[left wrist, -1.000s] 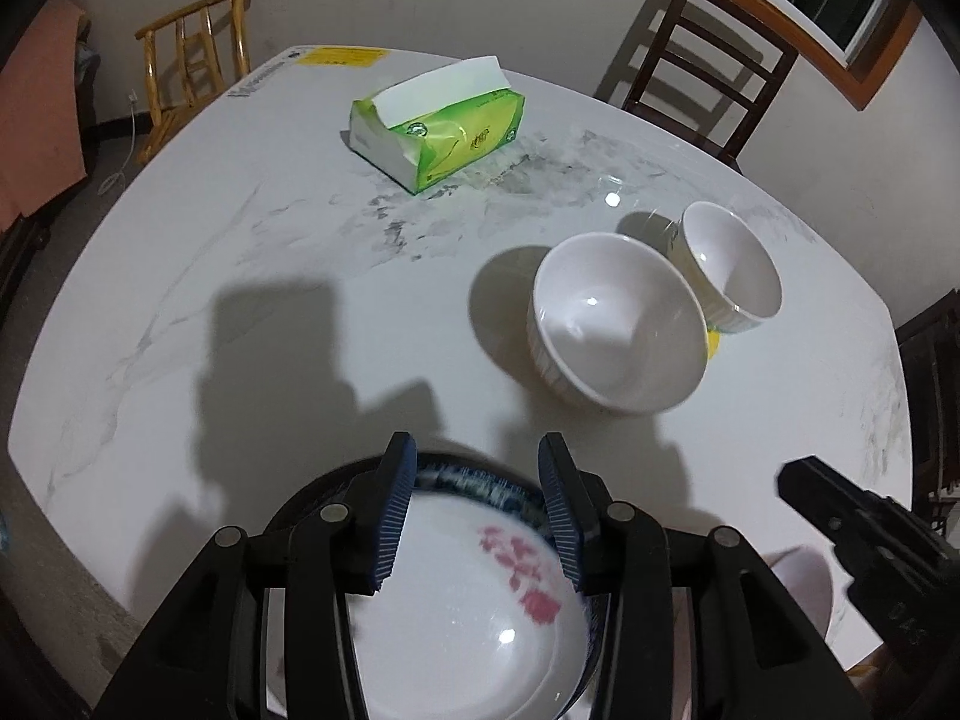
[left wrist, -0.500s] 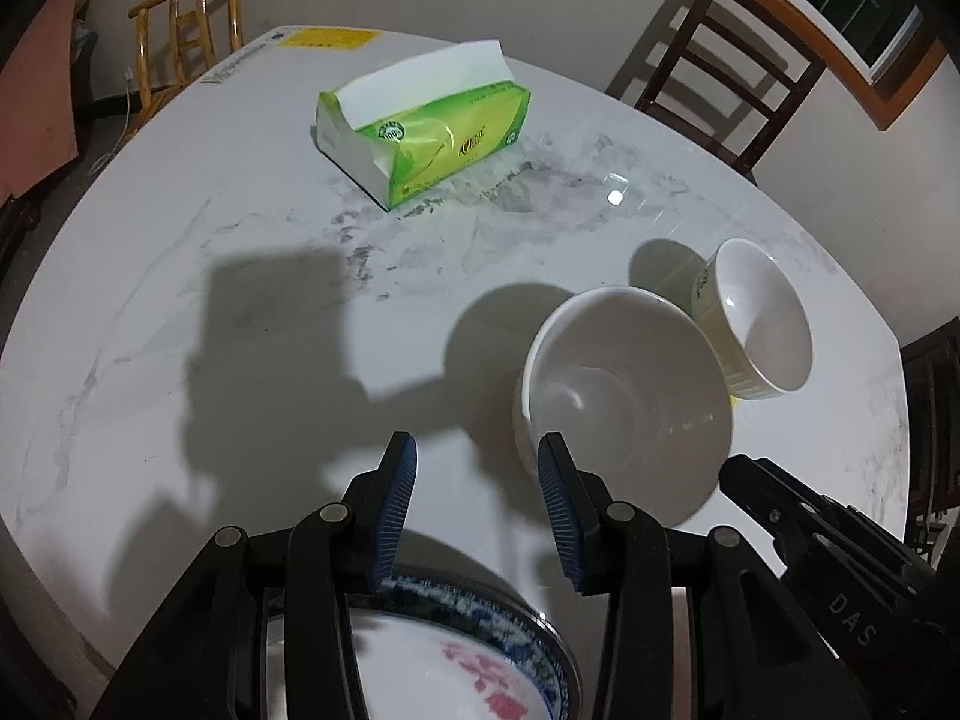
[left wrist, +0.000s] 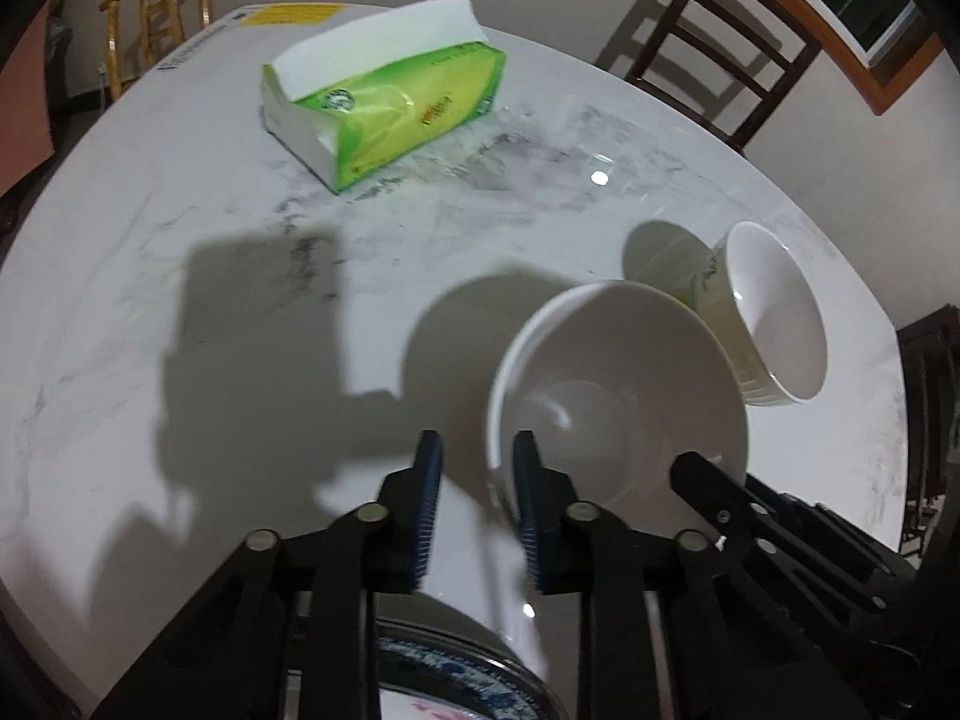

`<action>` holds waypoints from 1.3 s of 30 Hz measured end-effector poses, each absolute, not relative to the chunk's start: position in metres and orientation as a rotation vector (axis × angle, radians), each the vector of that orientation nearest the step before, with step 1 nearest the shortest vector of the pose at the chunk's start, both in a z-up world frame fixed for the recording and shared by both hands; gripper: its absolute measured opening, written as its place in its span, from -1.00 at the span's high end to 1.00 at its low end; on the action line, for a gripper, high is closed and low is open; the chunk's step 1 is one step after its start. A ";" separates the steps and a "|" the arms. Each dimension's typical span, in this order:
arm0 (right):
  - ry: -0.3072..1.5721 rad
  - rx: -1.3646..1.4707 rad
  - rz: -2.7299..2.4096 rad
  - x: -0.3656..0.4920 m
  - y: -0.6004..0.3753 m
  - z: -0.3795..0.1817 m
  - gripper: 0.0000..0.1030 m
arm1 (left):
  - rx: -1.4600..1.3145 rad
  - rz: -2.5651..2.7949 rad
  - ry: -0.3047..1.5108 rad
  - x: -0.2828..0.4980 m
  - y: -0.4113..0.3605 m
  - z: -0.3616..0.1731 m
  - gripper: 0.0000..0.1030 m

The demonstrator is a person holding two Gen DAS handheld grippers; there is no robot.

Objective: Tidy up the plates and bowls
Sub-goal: 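Move both grippers to the rim of the white 'Rabbit' bowl, then close both grippers on the white bowl rim, then carry the white bowl over and lower it into the pink bowl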

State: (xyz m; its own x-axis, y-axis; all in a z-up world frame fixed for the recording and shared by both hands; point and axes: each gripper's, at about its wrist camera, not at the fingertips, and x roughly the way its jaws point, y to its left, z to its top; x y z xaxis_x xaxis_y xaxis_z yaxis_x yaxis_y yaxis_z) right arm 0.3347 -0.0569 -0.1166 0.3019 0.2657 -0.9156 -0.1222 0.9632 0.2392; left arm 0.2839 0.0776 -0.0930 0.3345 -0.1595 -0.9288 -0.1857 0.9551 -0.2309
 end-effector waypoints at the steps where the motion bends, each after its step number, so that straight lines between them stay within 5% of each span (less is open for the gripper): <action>1: 1.238 0.135 0.260 0.335 -0.057 -0.116 0.67 | -0.322 0.012 1.238 0.284 0.076 -0.094 0.73; 39: 1.160 0.128 0.266 0.254 -0.078 -0.046 0.72 | -0.275 0.007 1.167 0.208 0.050 -0.024 0.83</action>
